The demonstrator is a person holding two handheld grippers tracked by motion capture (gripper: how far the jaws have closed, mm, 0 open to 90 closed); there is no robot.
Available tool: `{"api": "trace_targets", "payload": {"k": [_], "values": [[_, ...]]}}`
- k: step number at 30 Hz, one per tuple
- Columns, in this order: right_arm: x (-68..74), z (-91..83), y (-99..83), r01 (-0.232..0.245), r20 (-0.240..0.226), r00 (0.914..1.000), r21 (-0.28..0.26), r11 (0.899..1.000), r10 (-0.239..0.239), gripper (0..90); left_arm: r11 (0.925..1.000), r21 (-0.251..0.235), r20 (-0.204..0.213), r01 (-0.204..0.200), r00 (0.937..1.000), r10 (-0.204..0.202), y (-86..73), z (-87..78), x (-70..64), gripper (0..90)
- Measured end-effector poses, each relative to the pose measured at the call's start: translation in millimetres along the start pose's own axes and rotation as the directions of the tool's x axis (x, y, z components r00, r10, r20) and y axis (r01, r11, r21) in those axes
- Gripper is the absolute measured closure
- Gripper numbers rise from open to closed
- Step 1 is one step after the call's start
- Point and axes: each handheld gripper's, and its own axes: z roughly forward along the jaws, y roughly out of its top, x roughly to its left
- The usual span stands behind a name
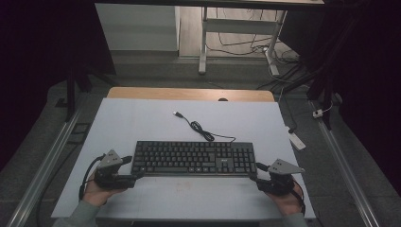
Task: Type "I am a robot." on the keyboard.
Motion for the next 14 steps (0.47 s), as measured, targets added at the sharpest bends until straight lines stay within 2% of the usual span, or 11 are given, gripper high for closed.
{"api": "trace_targets", "payload": {"k": [14], "values": [[0.0, 0.4, 0.3, 0.008, 0.000, 1.0000, 0.002, 1.000, -0.008, 47.3, 1.0000, 0.002, 0.001, -0.005, 1.0000, 0.004, -0.1, 0.1, 0.9, 22.1]]}}
